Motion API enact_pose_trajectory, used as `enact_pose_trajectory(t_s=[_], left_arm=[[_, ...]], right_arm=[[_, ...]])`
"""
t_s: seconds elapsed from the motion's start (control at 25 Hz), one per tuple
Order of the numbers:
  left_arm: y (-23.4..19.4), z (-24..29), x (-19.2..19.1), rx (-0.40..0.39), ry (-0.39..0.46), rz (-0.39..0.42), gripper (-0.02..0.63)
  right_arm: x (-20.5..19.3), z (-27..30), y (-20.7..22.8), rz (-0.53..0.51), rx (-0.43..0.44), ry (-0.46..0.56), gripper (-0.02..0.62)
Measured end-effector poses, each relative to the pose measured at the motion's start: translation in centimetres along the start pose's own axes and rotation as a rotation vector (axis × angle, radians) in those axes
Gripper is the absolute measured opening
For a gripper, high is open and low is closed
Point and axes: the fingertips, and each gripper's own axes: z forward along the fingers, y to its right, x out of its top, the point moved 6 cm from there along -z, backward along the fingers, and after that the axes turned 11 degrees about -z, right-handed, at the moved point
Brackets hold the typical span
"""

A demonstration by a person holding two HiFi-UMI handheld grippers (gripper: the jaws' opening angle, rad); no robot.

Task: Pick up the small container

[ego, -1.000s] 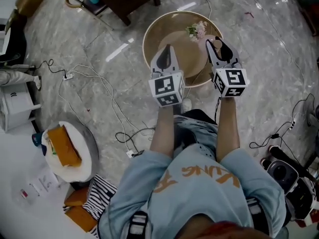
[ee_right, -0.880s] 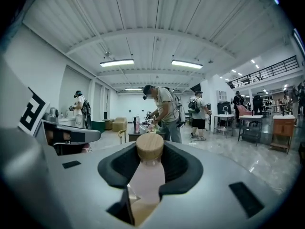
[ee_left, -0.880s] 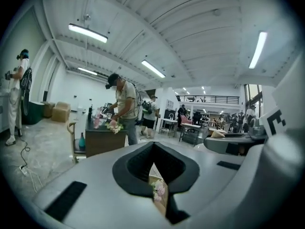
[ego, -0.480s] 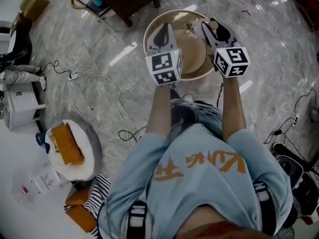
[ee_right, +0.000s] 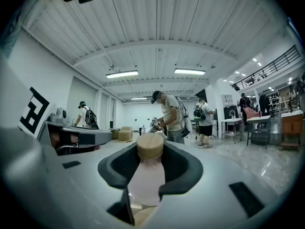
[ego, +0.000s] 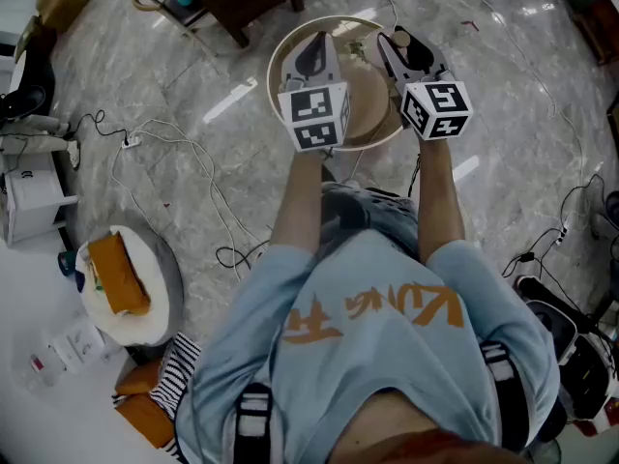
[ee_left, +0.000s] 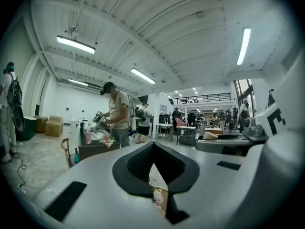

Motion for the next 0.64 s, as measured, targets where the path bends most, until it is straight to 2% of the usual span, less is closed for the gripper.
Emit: enact_pose_trajectory(t_s=[0.64], left_arm=[[1.4,1.6,-0.7,-0.019,-0.029,0.012,0.023]], right_arm=[[-1.1,-0.7,1.2,0.001,0.003,-0.011,0.146]])
